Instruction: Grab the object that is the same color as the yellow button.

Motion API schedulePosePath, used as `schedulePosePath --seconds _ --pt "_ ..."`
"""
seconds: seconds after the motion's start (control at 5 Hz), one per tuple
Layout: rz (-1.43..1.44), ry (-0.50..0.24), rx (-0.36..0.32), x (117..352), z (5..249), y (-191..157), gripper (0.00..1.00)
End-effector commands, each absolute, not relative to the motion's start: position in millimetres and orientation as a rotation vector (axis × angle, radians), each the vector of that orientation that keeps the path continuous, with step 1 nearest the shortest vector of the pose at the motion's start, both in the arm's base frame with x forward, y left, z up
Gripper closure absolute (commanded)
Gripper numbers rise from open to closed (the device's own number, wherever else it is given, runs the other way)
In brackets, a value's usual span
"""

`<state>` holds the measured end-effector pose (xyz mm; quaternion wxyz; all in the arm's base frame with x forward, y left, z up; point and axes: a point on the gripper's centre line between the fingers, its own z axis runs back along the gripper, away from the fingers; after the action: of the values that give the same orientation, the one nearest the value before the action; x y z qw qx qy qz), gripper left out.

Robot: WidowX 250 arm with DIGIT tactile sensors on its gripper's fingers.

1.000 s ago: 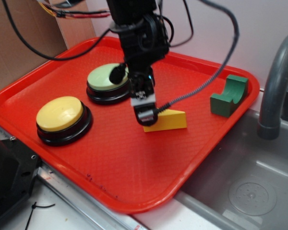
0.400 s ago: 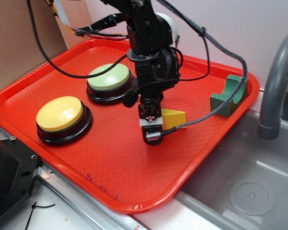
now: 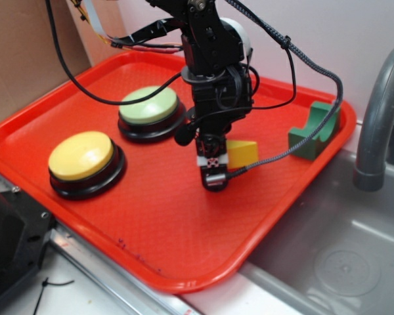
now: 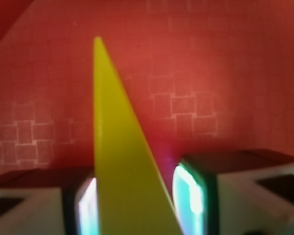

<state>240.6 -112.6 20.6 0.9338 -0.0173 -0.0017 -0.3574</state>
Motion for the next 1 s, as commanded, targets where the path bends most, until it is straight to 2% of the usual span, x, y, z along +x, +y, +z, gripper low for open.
schedulePosePath --seconds 0.0,0.2,0.4,0.8 --pt "-0.470 -0.002 -0.086 238 87 -95 1.00" --pt "-0.286 0.005 -0.099 233 120 -81 1.00" --pt "-0.111 -0.079 -0.138 217 157 -60 1.00" --pt "0.048 -0.160 -0.035 189 197 -40 1.00"
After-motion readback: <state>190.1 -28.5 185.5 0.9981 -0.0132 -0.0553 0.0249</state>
